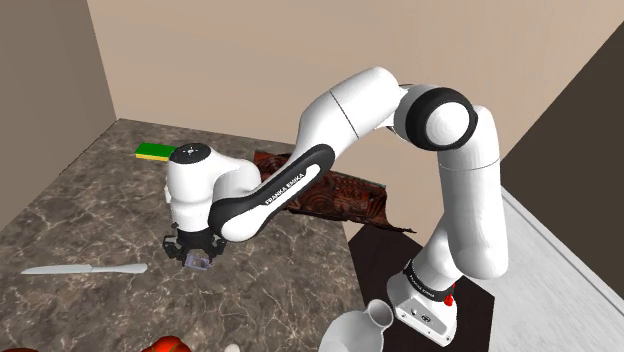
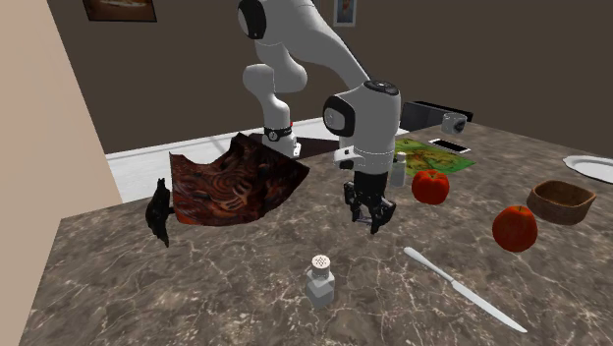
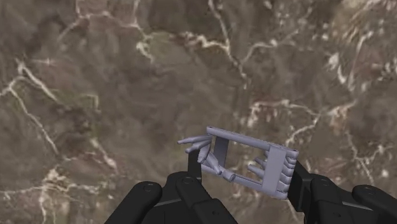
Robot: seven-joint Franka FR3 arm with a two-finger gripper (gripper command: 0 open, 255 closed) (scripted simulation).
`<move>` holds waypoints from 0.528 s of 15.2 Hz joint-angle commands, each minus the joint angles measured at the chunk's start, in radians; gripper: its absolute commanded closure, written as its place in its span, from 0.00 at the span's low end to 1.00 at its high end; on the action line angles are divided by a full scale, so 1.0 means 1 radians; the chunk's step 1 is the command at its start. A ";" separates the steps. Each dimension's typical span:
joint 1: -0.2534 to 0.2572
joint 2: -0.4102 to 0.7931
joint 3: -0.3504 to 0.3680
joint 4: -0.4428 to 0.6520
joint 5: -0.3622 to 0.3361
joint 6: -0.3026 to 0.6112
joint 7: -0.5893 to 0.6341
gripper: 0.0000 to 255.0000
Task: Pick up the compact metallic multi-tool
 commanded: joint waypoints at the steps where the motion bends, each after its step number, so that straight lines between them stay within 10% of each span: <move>1: 0.000 0.000 0.000 0.000 0.000 0.000 0.000 1.00; 8: -0.008 -0.027 0.012 -0.001 0.015 -0.025 -0.008 1.00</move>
